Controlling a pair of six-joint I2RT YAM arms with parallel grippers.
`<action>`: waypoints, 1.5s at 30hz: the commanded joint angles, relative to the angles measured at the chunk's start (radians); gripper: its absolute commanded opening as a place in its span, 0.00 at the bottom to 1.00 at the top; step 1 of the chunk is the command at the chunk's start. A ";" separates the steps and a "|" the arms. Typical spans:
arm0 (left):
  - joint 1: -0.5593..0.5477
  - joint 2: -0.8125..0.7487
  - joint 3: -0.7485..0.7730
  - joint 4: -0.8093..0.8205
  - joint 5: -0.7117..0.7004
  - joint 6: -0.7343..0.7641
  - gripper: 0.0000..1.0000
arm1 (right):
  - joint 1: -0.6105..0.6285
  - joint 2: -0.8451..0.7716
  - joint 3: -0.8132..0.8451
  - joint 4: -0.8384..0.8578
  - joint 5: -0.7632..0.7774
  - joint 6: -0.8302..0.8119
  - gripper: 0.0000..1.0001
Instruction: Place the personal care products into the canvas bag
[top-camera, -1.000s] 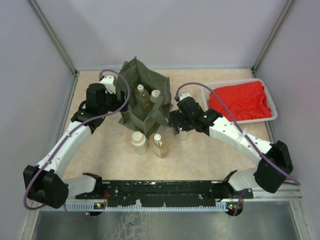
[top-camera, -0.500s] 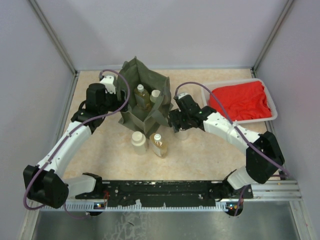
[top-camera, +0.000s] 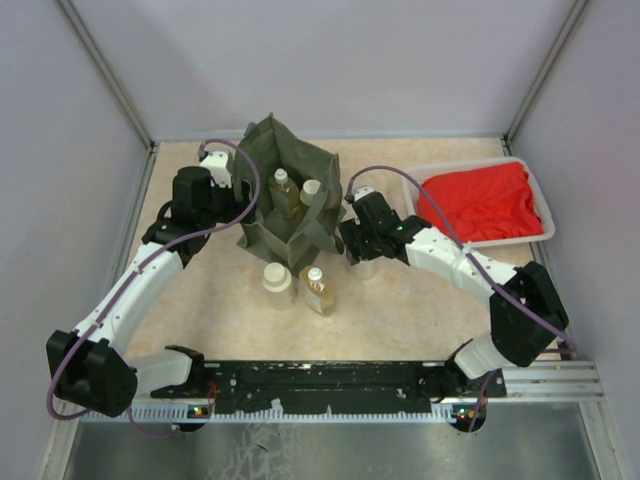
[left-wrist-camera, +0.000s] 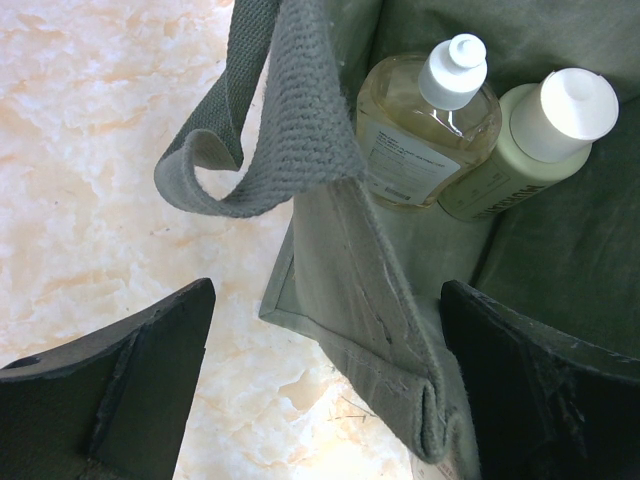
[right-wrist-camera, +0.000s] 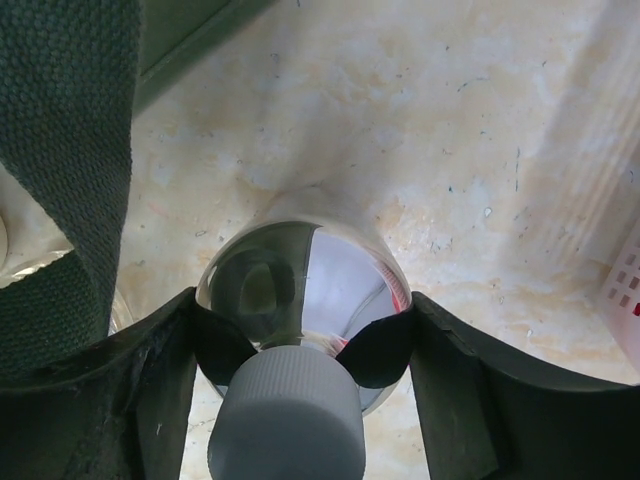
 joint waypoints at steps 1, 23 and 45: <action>0.003 0.014 -0.016 -0.048 -0.008 0.018 1.00 | -0.006 -0.020 0.012 0.001 0.043 -0.016 0.04; 0.003 0.003 -0.020 -0.046 0.017 0.003 1.00 | -0.124 -0.001 0.771 -0.078 0.021 -0.235 0.00; 0.003 0.001 -0.004 -0.058 0.018 0.005 1.00 | 0.085 0.246 1.045 0.049 -0.198 -0.314 0.00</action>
